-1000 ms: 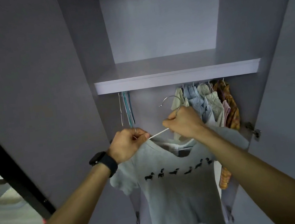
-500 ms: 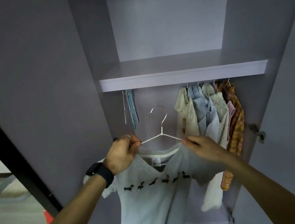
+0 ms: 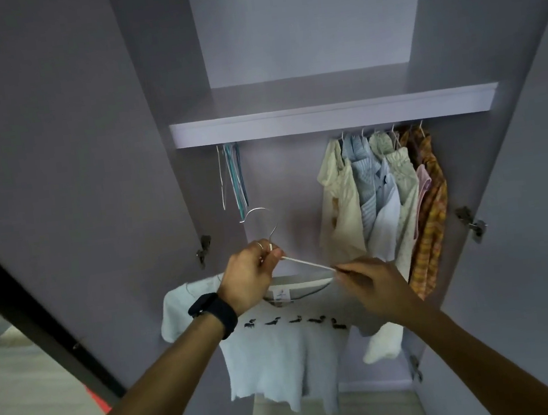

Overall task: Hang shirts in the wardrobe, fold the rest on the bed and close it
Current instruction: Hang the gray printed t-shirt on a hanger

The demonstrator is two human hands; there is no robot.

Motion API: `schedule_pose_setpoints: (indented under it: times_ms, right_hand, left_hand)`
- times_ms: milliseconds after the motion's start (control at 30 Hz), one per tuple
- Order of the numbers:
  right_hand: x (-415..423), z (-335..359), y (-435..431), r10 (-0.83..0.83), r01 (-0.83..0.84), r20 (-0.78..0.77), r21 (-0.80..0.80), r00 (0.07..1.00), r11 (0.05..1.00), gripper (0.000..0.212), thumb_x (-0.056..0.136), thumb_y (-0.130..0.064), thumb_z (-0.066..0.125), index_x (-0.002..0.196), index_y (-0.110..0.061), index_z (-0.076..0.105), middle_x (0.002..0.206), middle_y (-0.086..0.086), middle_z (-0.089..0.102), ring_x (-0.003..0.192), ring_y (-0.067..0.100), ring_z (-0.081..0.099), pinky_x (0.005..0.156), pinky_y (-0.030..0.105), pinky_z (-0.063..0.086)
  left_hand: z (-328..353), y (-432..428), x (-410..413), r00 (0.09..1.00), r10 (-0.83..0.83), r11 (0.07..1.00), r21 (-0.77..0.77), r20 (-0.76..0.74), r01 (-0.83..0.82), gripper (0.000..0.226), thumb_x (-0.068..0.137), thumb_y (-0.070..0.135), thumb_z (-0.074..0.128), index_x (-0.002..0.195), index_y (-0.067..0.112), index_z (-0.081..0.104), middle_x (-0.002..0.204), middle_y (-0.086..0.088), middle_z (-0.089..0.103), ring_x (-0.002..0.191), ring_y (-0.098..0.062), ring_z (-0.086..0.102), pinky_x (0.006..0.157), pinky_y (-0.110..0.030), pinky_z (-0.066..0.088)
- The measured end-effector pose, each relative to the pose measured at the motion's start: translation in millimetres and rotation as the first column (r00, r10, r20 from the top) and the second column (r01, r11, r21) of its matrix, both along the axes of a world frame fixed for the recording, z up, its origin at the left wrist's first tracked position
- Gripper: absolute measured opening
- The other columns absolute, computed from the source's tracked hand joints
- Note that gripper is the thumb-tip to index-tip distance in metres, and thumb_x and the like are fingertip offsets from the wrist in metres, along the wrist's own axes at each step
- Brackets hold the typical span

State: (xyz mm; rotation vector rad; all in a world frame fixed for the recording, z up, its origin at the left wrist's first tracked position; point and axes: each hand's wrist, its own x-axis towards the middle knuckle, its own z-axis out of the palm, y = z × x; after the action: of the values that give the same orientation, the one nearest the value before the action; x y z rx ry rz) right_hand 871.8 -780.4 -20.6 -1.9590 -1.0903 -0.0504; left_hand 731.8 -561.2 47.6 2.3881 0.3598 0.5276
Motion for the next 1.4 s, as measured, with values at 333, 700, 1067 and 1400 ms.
schedule_pose_setpoints:
  times_ms: [333, 700, 1067, 1400]
  right_hand:
    - [25.7, -8.7, -18.6, -0.039, 0.038, 0.044, 0.035, 0.998, 0.999, 0.016, 0.096, -0.012, 0.065, 0.106, -0.016, 0.077, 0.096, -0.021, 0.071, 0.086, -0.015, 0.062, 0.078, 0.002, 0.042]
    - [66.3, -14.7, -22.4, 0.074, -0.059, 0.096, -0.15, 0.993, 0.987, 0.019, 0.095, -0.01, 0.067, 0.111, -0.012, 0.077, 0.093, 0.002, 0.076, 0.073, 0.006, 0.061, 0.072, 0.013, 0.042]
    - [71.2, -19.0, 4.2, -0.098, 0.094, 0.005, -0.327, 0.995, 0.94, 0.019, 0.103, -0.023, 0.054, 0.105, -0.014, 0.071, 0.096, 0.002, 0.072, 0.082, 0.014, 0.064, 0.075, 0.027, 0.05]
    - [101.4, 6.1, 97.5, -0.433, 0.386, -0.001, -0.446, 0.902, 0.807, 0.022, 0.101, -0.022, 0.048, 0.106, -0.016, 0.069, 0.102, 0.002, 0.071, 0.087, 0.016, 0.06, 0.073, 0.023, 0.039]
  left_hand:
    - [-14.9, -22.7, 34.7, 0.999, -0.017, 0.998, -0.063, -0.034, 0.015, 0.018, 0.102, 0.027, 0.054, 0.099, 0.019, 0.07, 0.093, -0.005, 0.071, 0.086, -0.02, 0.064, 0.071, -0.017, 0.048]
    - [-35.1, -32.0, 82.6, 0.993, -0.025, 0.993, -0.118, -0.113, 0.012, 0.017, 0.102, 0.027, 0.055, 0.1, 0.019, 0.069, 0.091, 0.005, 0.069, 0.086, -0.013, 0.064, 0.071, -0.007, 0.043]
    - [-54.2, 16.1, 121.1, 0.973, 0.168, 0.951, 0.285, -0.155, -0.119, 0.037, 0.096, 0.04, 0.059, 0.131, 0.028, 0.06, 0.139, 0.001, 0.055, 0.134, -0.023, 0.039, 0.111, -0.046, 0.031]
    - [56.7, 138.0, 183.5, 0.975, 0.114, 0.654, 0.725, 0.192, -0.219, 0.075, 0.097, 0.052, 0.044, 0.159, 0.033, 0.006, 0.167, -0.009, -0.003, 0.153, -0.036, -0.004, 0.117, -0.058, -0.006]
